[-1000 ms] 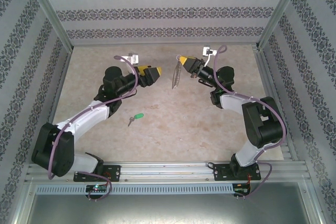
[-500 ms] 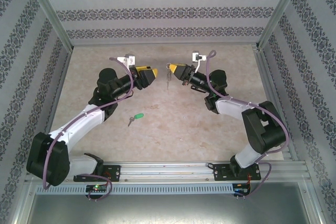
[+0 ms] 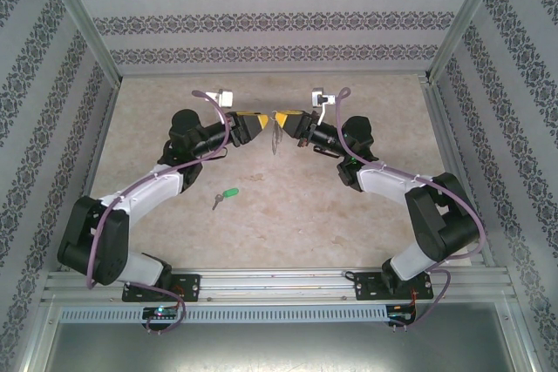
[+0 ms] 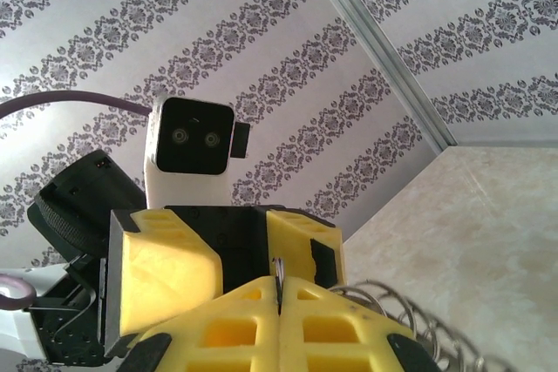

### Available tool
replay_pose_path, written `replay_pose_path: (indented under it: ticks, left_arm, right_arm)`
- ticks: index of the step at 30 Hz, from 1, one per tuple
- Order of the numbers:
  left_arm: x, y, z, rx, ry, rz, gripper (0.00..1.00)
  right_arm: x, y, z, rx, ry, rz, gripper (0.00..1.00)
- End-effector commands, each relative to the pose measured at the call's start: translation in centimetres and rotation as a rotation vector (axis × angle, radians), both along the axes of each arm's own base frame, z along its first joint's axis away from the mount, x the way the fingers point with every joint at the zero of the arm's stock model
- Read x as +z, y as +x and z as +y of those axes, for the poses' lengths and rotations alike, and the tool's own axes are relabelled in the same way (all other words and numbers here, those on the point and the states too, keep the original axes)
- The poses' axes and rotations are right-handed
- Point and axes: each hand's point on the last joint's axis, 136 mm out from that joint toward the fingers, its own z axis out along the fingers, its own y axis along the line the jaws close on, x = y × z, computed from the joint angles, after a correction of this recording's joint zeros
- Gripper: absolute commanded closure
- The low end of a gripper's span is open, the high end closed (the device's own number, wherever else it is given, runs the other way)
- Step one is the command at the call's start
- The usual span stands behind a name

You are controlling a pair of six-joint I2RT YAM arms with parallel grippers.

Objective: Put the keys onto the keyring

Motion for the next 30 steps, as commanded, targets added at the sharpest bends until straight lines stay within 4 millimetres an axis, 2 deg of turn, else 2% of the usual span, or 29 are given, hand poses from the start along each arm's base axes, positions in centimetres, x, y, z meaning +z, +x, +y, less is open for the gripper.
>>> replay_pose_path:
  ticks: [1, 24, 30]
  left_arm:
    - [2.42, -0.02, -0.25, -0.045, -0.074, -0.069, 0.49]
    - [1.95, -0.06, -0.94, -0.111, -0.138, -0.065, 0.61]
    - [1.83, -0.22, -1.24, -0.127, -0.144, -0.064, 0.61]
  right_arm:
    - [2.13, -0.73, 0.16, 0.004, 0.020, -0.081, 1.00]
    - [1.78, -0.21, 0.51, 0.004, 0.024, -0.068, 1.00]
    - [1.81, -0.33, 0.50, 0.005, 0.026, -0.067, 1.00]
